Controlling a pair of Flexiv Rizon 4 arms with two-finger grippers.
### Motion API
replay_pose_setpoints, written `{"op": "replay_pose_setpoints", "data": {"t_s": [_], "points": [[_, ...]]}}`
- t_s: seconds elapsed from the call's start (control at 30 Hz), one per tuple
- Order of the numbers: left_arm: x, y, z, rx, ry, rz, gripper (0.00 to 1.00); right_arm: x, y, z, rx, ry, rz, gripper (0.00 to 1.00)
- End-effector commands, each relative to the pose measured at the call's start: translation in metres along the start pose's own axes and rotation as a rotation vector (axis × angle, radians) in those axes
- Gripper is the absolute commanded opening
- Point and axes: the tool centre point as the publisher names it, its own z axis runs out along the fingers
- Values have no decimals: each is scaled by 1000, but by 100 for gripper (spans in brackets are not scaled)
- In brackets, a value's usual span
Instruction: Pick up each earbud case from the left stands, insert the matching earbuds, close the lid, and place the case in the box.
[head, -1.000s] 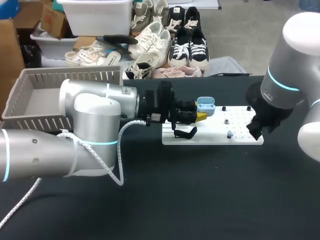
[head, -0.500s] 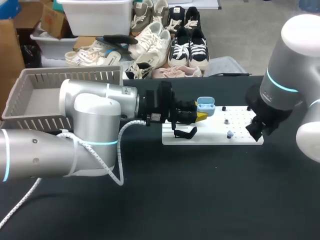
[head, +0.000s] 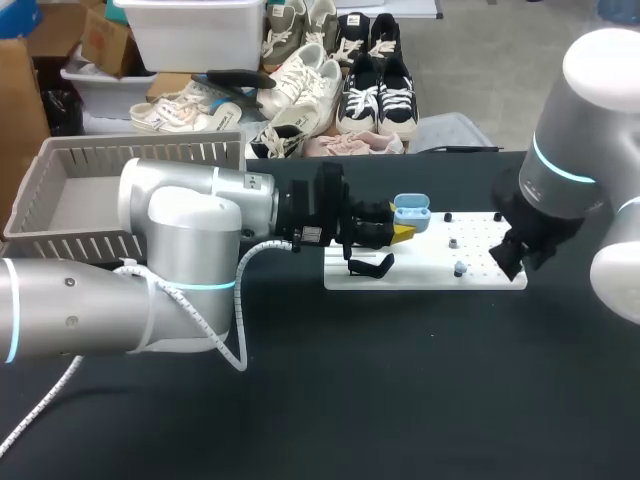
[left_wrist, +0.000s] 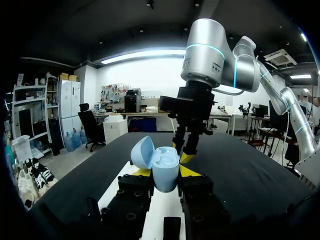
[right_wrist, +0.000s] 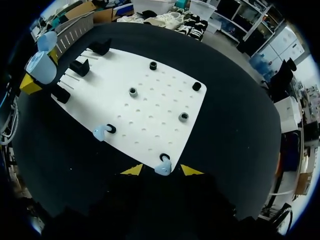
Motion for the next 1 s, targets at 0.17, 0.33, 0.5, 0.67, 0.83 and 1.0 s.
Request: {"op": "replay_pose_setpoints", "data": {"t_s": [0.17, 0.33, 0.5, 0.67, 0.83, 1.0], "points": [[1, 0, 0, -1, -3, 1, 0, 1, 2, 2, 4, -7, 16, 38], [1, 0, 0, -1, -3, 1, 0, 2, 2, 4, 2, -5, 22, 35], [1, 0, 0, -1, -3, 1, 0, 2, 0, 6, 1, -1, 27, 33], [1, 0, 0, -1, -3, 1, 0, 1, -1, 7, 0, 3, 26, 26], [1, 0, 0, -1, -3, 1, 0, 0, 0, 7, -1, 4, 22, 26], [1, 0, 0, -1, -3, 1, 0, 0, -1, 7, -1, 5, 22, 26]]}}
